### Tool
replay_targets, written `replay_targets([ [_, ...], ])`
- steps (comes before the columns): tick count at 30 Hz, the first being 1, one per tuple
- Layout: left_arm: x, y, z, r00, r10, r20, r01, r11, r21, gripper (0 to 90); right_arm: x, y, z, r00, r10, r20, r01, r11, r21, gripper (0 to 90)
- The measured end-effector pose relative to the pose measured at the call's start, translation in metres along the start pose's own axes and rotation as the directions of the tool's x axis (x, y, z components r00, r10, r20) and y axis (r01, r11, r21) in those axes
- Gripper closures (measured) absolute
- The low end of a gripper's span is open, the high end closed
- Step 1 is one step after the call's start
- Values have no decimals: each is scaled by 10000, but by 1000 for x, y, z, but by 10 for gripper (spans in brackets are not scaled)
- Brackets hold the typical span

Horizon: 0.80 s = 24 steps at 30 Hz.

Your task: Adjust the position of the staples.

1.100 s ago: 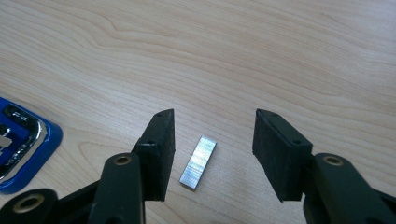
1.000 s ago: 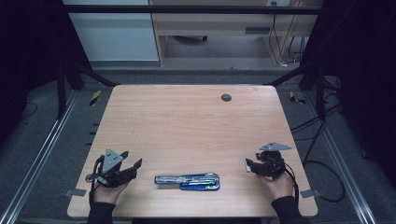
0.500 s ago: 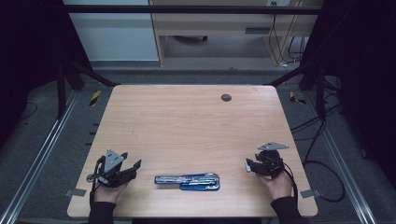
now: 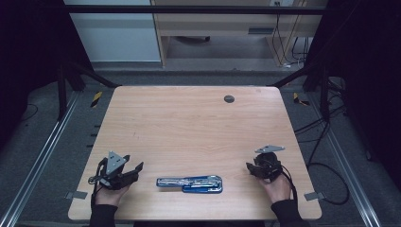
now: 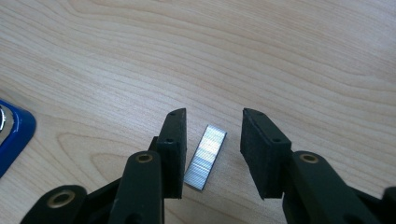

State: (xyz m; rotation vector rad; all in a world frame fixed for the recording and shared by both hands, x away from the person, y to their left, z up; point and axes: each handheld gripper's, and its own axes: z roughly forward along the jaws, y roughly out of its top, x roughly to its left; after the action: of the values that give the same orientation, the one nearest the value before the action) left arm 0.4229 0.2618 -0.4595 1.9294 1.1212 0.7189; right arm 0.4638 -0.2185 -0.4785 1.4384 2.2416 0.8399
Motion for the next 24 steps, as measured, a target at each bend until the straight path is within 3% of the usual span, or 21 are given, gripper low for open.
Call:
replay_targets([
  [24, -1, 0, 1, 10000, 42, 47, -43, 9999, 121, 404, 1, -2, 7, 9998, -194, -100, 199, 9986, 482, 759],
])
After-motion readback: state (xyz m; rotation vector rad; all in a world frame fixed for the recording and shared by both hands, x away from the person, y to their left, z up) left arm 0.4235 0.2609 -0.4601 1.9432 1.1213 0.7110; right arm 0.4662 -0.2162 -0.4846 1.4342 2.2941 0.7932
